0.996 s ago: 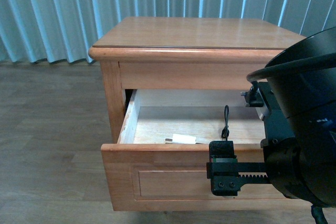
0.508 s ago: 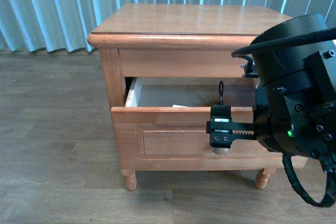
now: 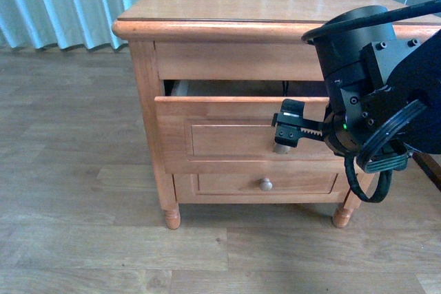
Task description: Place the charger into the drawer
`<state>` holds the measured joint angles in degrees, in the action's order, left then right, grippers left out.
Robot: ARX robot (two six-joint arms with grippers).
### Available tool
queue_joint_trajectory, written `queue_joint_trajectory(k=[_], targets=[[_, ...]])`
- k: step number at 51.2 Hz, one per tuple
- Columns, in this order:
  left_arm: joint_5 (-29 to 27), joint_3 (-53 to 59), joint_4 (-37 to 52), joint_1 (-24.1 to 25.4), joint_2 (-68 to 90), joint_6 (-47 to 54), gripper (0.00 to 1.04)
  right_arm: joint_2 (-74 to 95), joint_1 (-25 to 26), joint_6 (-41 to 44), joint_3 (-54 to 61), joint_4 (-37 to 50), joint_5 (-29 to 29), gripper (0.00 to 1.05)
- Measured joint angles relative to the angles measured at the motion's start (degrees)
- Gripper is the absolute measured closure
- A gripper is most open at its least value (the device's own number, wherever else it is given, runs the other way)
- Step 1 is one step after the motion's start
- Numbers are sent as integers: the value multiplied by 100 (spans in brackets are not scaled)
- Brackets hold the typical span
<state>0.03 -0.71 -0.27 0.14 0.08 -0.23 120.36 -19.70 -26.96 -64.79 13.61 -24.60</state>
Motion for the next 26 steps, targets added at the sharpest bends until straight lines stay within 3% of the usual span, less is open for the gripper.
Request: queue_joint_trajectory(k=[26], targets=[[0, 0, 0, 0, 0, 0, 6, 533, 92, -750, -944, 24, -446, 8]])
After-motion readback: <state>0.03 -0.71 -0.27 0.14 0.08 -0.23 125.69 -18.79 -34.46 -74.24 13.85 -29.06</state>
